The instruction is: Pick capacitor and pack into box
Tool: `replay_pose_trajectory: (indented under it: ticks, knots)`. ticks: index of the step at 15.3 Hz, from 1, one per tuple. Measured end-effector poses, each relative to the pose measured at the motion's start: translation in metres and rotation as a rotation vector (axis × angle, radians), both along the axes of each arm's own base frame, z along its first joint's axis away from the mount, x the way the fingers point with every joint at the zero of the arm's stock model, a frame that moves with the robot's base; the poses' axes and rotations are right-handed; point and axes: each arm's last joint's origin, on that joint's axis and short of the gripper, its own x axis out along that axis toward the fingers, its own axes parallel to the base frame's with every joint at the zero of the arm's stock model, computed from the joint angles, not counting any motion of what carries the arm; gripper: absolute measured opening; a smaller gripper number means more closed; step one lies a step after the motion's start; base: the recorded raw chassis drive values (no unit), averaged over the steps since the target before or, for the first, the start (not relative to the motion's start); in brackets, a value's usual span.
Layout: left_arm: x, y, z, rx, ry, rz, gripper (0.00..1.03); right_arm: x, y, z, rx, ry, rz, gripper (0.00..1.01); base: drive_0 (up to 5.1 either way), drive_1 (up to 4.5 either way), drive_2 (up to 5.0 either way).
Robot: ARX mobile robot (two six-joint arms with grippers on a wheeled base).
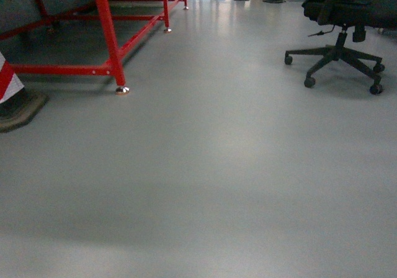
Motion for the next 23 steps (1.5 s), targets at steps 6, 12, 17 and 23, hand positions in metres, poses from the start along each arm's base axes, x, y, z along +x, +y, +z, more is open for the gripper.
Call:
replay_pose_trajectory:
  ticks: [6, 12, 17, 23]
  knots:
    - [0.0000, 0.0000, -0.0003, 0.000, 0.003, 0.000, 0.42, 0.0000, 0.0000, 0.0004, 0.000, -0.004, 0.000, 0.98, -5.1, 2.37, 2.4]
    - [0.0000, 0.0000, -0.0001, 0.000, 0.001, -0.001, 0.42, 0.0000, 0.0000, 0.0000, 0.000, 0.000, 0.000, 0.98, -5.0, 2.45, 2.4]
    - [0.0000, 0.0000, 0.0000, 0.000, 0.000, 0.000, 0.42, 0.0000, 0.0000, 0.0003, 0.000, -0.003, 0.000, 0.98, -5.1, 2.38, 2.4]
    - [0.0000, 0.0000, -0.0001, 0.000, 0.001, 0.000, 0.42, 0.0000, 0.0000, 0.0006, 0.000, -0.006, 0.000, 0.98, -5.0, 2.42, 2.4]
